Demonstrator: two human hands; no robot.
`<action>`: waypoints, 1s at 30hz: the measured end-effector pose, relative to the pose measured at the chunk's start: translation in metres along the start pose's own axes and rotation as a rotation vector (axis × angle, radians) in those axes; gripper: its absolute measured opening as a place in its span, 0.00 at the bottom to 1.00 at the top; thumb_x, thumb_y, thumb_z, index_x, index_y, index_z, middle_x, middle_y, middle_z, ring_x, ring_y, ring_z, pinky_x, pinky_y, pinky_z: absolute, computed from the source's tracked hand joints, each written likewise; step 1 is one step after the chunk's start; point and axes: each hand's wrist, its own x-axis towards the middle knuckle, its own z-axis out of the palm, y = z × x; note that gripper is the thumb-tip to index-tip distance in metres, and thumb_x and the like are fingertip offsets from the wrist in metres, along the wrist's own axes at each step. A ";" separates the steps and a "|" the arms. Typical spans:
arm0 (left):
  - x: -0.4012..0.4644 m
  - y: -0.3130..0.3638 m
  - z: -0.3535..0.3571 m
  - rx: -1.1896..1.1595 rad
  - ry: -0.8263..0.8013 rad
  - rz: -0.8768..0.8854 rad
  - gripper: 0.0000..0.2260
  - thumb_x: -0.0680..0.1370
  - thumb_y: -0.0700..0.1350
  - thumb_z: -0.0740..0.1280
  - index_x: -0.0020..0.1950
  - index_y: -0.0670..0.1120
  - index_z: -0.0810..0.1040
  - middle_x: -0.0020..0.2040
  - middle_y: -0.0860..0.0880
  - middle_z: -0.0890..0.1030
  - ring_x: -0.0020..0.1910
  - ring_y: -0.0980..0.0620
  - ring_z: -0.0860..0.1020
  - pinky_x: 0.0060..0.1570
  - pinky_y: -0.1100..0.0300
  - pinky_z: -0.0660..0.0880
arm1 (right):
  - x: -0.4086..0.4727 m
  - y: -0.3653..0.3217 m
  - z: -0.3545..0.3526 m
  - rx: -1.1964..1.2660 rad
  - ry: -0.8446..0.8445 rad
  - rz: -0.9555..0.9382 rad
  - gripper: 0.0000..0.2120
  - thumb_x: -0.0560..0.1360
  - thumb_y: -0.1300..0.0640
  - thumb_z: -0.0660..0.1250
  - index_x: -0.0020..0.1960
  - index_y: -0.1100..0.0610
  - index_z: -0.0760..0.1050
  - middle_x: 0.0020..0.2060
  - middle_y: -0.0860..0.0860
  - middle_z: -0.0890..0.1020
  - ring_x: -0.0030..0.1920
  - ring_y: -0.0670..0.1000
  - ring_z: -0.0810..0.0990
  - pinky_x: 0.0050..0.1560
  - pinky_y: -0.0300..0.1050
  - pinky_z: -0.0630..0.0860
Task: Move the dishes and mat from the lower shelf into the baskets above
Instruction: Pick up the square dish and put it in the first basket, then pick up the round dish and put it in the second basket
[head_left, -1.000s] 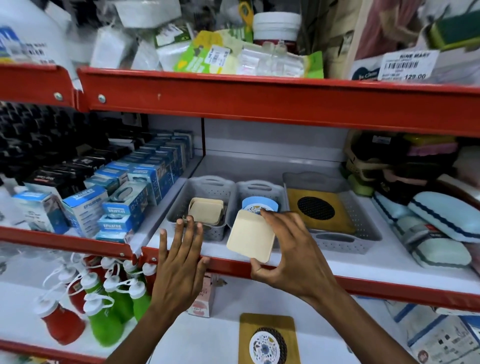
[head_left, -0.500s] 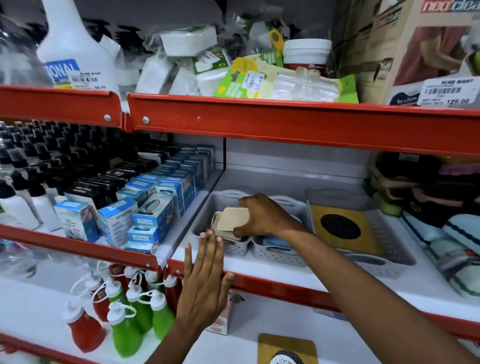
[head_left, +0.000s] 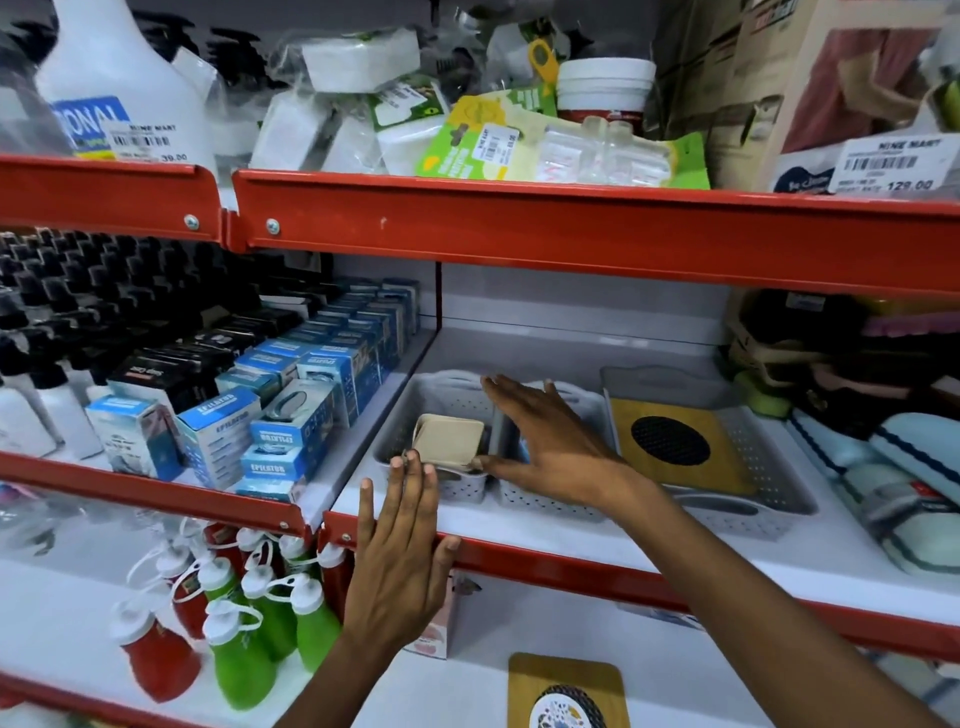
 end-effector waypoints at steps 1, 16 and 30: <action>0.000 -0.001 0.000 -0.003 0.004 0.005 0.29 0.82 0.54 0.48 0.80 0.41 0.51 0.82 0.42 0.51 0.82 0.46 0.50 0.79 0.40 0.47 | -0.014 0.000 0.000 -0.035 0.020 -0.016 0.44 0.79 0.35 0.63 0.83 0.49 0.41 0.83 0.49 0.45 0.82 0.48 0.43 0.82 0.53 0.38; 0.002 0.005 0.003 0.041 0.046 -0.028 0.30 0.81 0.53 0.49 0.79 0.39 0.51 0.81 0.39 0.53 0.82 0.44 0.49 0.80 0.40 0.44 | -0.196 0.060 0.148 -0.275 -0.038 -0.411 0.32 0.81 0.51 0.66 0.81 0.55 0.58 0.80 0.55 0.64 0.81 0.55 0.57 0.81 0.54 0.54; 0.001 0.005 0.002 0.064 0.012 -0.046 0.30 0.81 0.55 0.46 0.80 0.40 0.50 0.81 0.39 0.51 0.82 0.45 0.47 0.79 0.37 0.47 | -0.196 0.065 0.269 0.023 -0.557 0.275 0.43 0.74 0.39 0.73 0.80 0.57 0.60 0.79 0.55 0.65 0.77 0.57 0.65 0.73 0.51 0.67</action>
